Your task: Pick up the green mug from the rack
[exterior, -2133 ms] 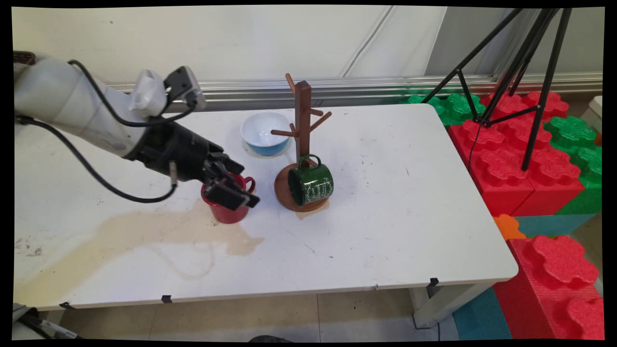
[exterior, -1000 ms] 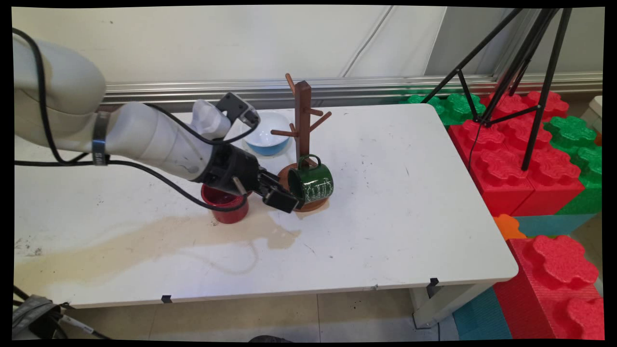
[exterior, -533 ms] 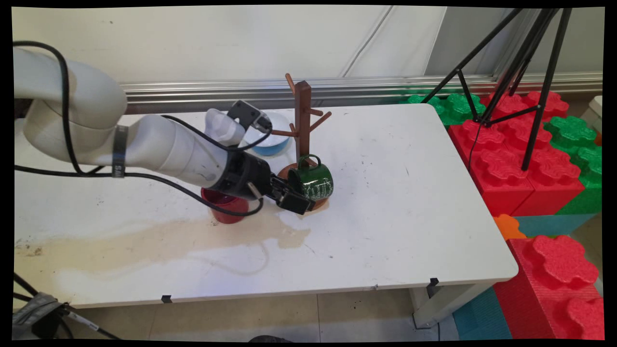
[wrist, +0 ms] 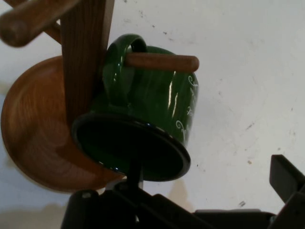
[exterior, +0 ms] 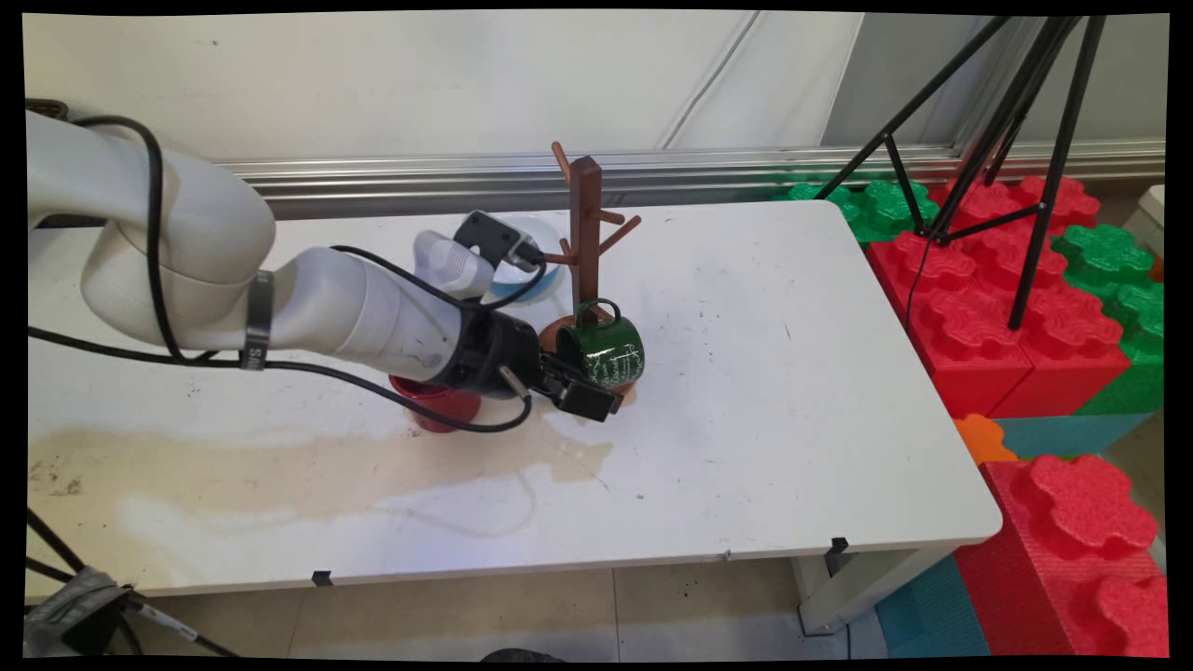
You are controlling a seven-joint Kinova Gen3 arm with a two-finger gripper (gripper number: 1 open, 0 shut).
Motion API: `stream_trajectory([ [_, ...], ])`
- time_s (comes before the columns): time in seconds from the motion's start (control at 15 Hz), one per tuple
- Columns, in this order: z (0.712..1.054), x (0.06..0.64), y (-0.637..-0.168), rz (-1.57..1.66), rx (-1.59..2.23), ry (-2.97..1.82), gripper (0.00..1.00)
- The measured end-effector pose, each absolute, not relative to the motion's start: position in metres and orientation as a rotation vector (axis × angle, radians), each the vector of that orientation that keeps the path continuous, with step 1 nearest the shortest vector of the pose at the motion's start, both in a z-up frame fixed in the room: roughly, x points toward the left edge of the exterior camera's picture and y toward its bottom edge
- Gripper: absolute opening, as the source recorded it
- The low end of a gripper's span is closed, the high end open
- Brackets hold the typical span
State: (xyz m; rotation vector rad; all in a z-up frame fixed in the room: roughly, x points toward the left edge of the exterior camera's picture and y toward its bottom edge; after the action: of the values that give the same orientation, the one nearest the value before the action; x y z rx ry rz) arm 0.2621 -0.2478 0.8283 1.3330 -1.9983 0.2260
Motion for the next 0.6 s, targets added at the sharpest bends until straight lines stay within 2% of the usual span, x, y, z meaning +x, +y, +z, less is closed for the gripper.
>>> stream_trajectory([
  [0.6, 0.819, 0.248, -0.247, 0.264, 1.348, -1.958, 1.00],
])
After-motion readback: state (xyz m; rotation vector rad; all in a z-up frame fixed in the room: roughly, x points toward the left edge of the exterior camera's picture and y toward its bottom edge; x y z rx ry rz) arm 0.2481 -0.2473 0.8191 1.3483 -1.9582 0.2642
